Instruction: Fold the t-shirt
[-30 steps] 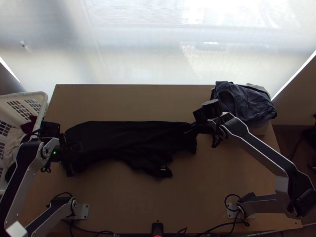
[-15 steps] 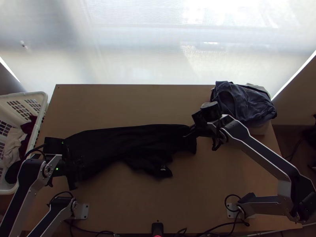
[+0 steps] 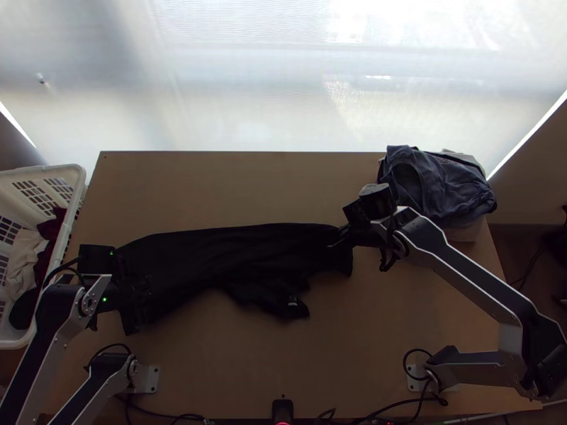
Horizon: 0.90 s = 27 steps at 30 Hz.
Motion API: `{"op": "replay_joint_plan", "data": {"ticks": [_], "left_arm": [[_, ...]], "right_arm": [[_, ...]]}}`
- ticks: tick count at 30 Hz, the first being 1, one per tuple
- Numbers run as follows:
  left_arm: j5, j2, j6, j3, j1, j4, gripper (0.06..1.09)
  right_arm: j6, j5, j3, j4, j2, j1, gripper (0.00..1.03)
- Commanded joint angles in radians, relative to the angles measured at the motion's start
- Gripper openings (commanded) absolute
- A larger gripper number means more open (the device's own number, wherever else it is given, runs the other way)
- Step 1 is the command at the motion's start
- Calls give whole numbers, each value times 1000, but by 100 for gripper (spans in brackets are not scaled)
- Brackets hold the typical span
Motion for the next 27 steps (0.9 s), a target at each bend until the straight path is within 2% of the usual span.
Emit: {"op": "replay_joint_plan", "data": {"ticks": [1, 10, 27], "left_arm": [[-7, 33, -9, 74, 11, -51, 102], [-6, 78, -53, 186, -9, -134, 102], [-6, 53, -157, 122, -107, -176, 102]], "right_arm": [[-1, 0, -1, 1, 4, 3, 3], [-2, 0, 10, 1, 17, 8, 3], [-2, 0, 24, 3, 34, 11, 3]]}}
